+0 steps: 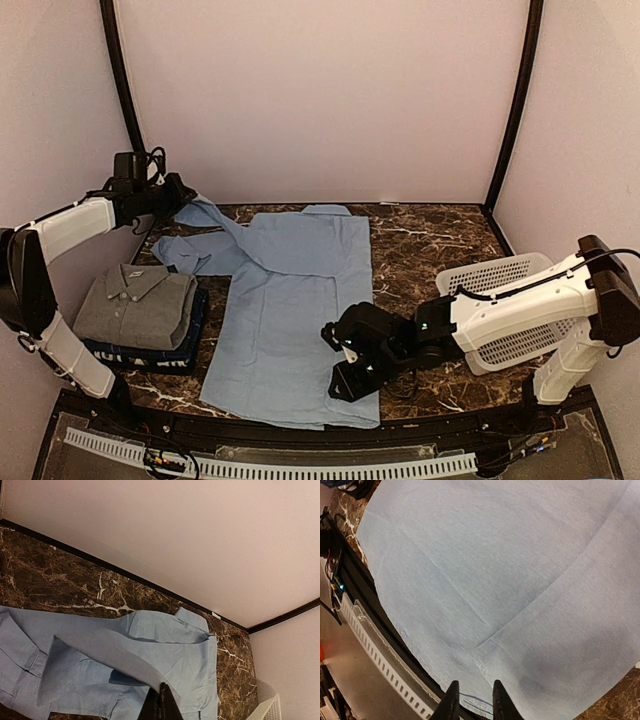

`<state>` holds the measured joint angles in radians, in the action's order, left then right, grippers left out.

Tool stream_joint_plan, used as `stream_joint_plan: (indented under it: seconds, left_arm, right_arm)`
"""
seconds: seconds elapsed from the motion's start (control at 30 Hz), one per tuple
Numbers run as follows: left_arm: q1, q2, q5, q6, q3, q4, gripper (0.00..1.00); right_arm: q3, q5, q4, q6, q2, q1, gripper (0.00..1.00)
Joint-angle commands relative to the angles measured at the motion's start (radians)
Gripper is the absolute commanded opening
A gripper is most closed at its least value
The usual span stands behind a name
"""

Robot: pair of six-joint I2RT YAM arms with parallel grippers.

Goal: Fold and stack the long sleeve shirts
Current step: Fold the flattened shirt at the center of the board, then fold the sleeve of the 1/3-folded shirt.

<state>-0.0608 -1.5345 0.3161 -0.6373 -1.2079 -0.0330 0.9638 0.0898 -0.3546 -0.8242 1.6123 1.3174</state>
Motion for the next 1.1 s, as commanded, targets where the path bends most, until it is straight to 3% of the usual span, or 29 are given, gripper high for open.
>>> stream_joint_plan:
  seconds: [0.0,0.07,0.17,0.47,0.77,1.07]
  left_arm:
    - [0.004,0.015,0.085,-0.026,0.029,0.030,0.00]
    - [0.003,0.012,0.119,-0.030,0.034,0.030,0.00]
    - [-0.002,0.012,0.149,-0.032,0.040,0.030,0.00]
    - [-0.060,-0.017,0.291,-0.029,0.061,0.092,0.00]
    - [-0.243,-0.119,0.394,0.000,0.044,0.062,0.00]
    - [-0.375,-0.167,0.408,0.001,0.098,0.066,0.00]
  right_arm:
    - [0.004,0.016,0.050,0.013,-0.015,-0.013,0.28]
    - [0.005,0.018,0.063,0.019,-0.042,-0.031,0.39]
    - [0.002,-0.005,0.072,0.031,-0.087,-0.071,0.45]
    - [0.047,-0.138,0.088,0.097,-0.148,-0.234,0.45]
    - [0.090,-0.155,0.185,0.180,-0.143,-0.448,0.46]
    - [0.079,-0.149,0.217,0.195,-0.130,-0.528,0.45]
